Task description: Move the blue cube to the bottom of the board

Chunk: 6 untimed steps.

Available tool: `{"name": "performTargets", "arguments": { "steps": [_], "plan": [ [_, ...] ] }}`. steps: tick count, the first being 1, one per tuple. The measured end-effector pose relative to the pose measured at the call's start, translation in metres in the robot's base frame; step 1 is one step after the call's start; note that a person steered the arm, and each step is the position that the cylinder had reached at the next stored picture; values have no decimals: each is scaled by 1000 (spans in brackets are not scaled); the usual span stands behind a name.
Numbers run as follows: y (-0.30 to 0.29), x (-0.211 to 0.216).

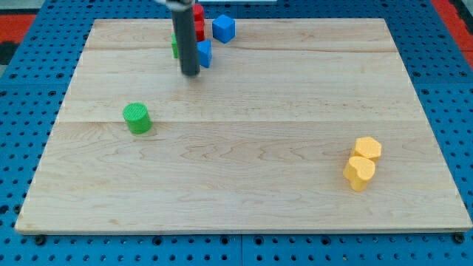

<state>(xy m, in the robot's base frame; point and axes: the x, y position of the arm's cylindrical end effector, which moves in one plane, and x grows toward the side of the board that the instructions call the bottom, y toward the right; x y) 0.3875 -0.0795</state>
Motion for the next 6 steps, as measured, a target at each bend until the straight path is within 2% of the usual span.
{"name": "performTargets", "arguments": {
  "steps": [1, 2, 3, 4, 5, 6],
  "plan": [
    [-14, 119],
    [-54, 100],
    [-51, 44],
    [-33, 101],
    [-103, 97],
    [-71, 44]
  ]
}}
